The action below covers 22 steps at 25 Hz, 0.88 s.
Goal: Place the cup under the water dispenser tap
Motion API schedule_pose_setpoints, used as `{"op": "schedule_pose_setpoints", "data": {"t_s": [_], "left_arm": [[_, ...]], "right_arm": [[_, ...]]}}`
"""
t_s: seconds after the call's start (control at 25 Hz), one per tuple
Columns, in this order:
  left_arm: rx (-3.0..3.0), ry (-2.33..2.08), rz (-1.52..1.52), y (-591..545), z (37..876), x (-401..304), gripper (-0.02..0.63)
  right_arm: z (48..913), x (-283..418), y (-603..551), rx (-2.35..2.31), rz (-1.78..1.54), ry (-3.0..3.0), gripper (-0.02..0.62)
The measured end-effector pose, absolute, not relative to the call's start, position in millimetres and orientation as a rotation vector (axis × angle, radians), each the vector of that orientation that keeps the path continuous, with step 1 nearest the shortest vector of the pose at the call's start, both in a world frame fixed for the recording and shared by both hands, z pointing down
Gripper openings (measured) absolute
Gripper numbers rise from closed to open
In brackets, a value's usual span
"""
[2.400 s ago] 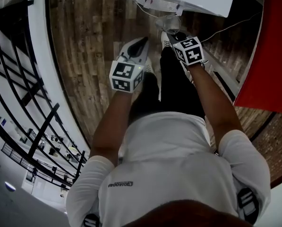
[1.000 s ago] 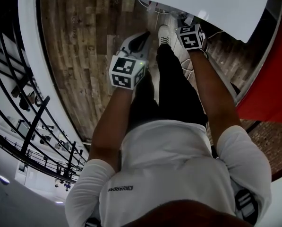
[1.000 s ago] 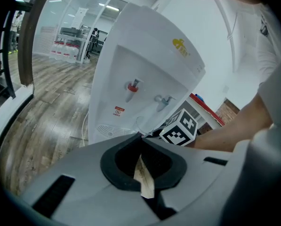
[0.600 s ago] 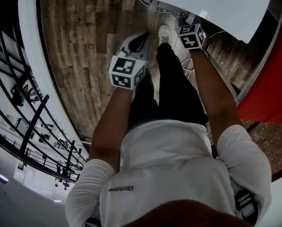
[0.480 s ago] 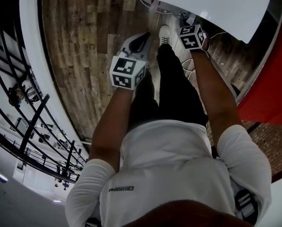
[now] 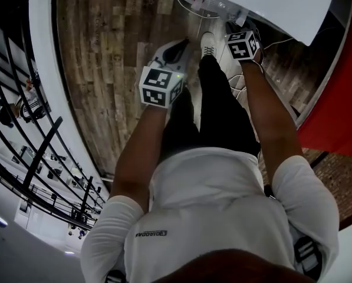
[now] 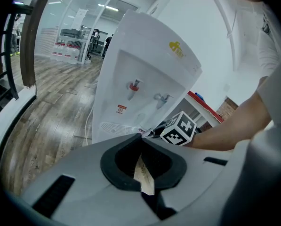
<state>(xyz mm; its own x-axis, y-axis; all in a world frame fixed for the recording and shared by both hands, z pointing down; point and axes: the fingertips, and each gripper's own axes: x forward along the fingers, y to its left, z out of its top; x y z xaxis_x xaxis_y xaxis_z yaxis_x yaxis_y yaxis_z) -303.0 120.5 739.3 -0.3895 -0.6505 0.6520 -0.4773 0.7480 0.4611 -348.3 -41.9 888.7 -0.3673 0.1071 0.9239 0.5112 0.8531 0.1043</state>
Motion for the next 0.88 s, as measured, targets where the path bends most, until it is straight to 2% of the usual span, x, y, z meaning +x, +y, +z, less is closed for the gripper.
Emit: {"op": "schedule_pose_setpoints", "data": {"t_s": [0.28,0.6,0.64,0.68,0.72,0.76,0.88], "left_arm": [[0.844,-2.04,-0.221,135.6,744.6,-282.2,-0.003],[0.857,-2.095,-0.181,166.0,701.2,-277.4,-0.003],[0.863,-2.117,-0.171,170.2,692.6,-282.7,-0.003],[0.869,-2.138,-0.16,174.3,683.3,-287.3,-0.003],[0.872,-2.157,-0.152,178.5,673.3,-289.7,-0.003],[0.874,-2.172,-0.148,182.8,662.6,-290.3,-0.003],[0.875,-2.214,-0.15,194.1,628.2,-288.7,-0.003]], "right_arm": [[893.4,-308.3,-50.7,-0.356,-0.308,-1.871,0.19],[817.0,-277.6,16.9,-0.508,0.195,-1.999,0.184],[801.7,-283.8,19.0,-0.494,0.242,-2.035,0.173],[784.8,-290.0,21.1,-0.486,0.292,-2.074,0.134],[765.6,-294.2,24.3,-0.488,0.346,-2.112,0.066],[744.7,-296.0,29.4,-0.505,0.403,-2.142,0.039],[676.2,-295.5,54.9,-0.636,0.522,-2.196,0.021]]}}
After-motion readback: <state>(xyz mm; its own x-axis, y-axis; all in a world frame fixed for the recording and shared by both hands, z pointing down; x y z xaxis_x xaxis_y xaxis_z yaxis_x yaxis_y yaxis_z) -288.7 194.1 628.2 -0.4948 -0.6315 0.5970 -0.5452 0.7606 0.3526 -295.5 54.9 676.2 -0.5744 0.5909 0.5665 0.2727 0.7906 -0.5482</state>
